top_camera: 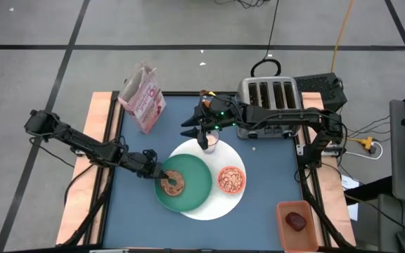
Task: Arrange a breakfast setting
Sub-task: Put the toasted bagel on the green plate, then put the apple on the green plate
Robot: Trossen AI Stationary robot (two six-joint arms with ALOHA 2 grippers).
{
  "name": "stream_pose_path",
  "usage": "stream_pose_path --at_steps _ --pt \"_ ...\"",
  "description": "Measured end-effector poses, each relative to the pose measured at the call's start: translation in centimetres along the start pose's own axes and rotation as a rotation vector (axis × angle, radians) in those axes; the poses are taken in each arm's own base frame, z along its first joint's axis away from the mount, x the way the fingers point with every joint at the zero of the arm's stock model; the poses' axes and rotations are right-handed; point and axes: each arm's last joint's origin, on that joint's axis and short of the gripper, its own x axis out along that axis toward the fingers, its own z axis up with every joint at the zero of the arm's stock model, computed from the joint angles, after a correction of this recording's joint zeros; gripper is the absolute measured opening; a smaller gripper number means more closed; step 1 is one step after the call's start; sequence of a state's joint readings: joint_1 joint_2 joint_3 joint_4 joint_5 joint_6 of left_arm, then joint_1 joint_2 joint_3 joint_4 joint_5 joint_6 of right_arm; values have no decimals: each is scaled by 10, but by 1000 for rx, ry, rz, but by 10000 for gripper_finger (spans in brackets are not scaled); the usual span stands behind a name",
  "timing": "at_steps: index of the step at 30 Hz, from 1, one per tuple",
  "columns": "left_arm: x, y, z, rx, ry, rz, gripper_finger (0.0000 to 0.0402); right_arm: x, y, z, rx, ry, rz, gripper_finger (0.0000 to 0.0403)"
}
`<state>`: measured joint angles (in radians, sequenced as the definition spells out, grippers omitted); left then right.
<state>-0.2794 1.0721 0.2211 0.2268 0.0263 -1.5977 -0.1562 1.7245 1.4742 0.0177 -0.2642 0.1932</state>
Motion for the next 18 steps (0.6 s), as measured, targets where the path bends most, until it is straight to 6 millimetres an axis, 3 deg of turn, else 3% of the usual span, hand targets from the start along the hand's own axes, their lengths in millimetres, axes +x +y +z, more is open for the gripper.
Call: stream_pose_path --at_steps 18 --pt "-3 -6 -1 12 30 -59 202 0 0 0 2 2 2 174"
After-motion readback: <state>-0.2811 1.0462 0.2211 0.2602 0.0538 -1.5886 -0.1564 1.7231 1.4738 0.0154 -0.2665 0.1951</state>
